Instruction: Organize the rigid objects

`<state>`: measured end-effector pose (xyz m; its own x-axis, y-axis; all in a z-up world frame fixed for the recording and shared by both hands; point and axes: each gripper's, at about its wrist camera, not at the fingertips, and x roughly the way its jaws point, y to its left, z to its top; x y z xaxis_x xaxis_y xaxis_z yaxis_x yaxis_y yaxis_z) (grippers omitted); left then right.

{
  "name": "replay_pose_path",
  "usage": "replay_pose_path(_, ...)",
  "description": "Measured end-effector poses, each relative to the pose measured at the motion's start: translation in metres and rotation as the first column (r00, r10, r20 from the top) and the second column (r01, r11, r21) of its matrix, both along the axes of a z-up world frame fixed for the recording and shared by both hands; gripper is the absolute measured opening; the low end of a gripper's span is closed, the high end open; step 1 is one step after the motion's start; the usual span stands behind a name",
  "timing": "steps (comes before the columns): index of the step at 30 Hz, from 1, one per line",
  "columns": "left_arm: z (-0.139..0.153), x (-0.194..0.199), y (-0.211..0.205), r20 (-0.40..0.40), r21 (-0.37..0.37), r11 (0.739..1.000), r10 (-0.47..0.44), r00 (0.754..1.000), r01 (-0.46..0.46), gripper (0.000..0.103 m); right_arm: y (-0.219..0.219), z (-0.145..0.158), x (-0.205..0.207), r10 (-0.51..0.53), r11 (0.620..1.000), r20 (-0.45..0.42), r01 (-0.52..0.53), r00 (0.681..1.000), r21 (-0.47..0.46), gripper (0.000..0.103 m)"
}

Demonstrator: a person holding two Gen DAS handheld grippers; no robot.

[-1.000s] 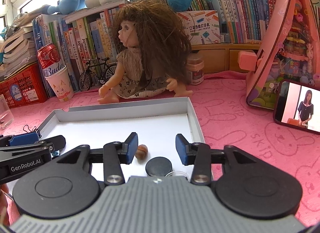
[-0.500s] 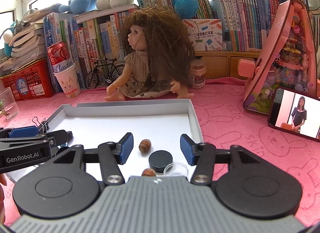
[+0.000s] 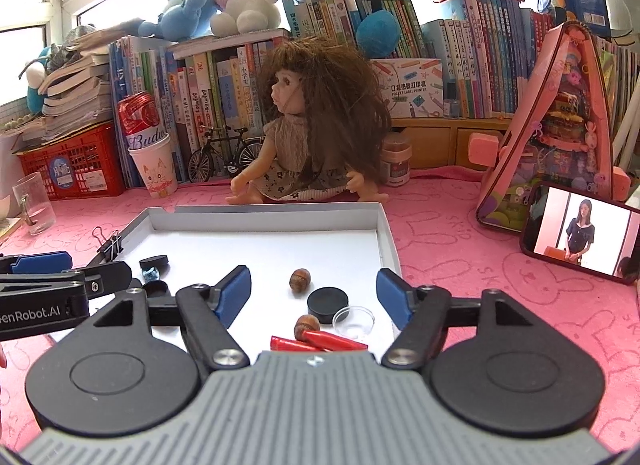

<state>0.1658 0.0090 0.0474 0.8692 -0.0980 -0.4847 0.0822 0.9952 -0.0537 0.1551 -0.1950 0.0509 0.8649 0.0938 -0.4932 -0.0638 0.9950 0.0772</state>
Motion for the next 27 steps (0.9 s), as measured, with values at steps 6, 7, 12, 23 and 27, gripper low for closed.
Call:
replay_pose_path(6, 0.001, -0.022, 0.003, 0.008, -0.014, 1.000, -0.012, 1.000, 0.012, 0.075, 0.002, 0.003, -0.018, 0.015, 1.000, 0.013, -0.015, 1.000, -0.005, 0.083)
replay_pose_path(7, 0.001, -0.025, 0.003, 0.008, -0.017, 1.000, -0.014, 1.000, 0.014, 0.075, 0.002, 0.003, -0.021, 0.017, 1.000, 0.017, -0.016, 1.000, -0.006, 0.083)
replay_pose_path(12, -0.002, -0.040, 0.006, 0.001, -0.026, 1.000, -0.018, 1.000, 0.018, 0.078, 0.004, 0.002, -0.036, 0.028, 0.999, 0.025, -0.027, 0.999, -0.018, 0.086)
replay_pose_path(23, -0.014, -0.063, 0.007, -0.008, -0.005, 1.000, -0.007, 1.000, 0.007, 0.078, 0.004, -0.010, -0.058, 0.012, 1.000, 0.003, -0.012, 1.000, -0.016, 0.087)
replay_pose_path(27, -0.022, -0.070, 0.008, -0.019, 0.006, 1.000, -0.003, 1.000, 0.003, 0.078, 0.004, -0.018, -0.064, 0.008, 0.999, -0.010, -0.009, 1.000, -0.035, 0.087)
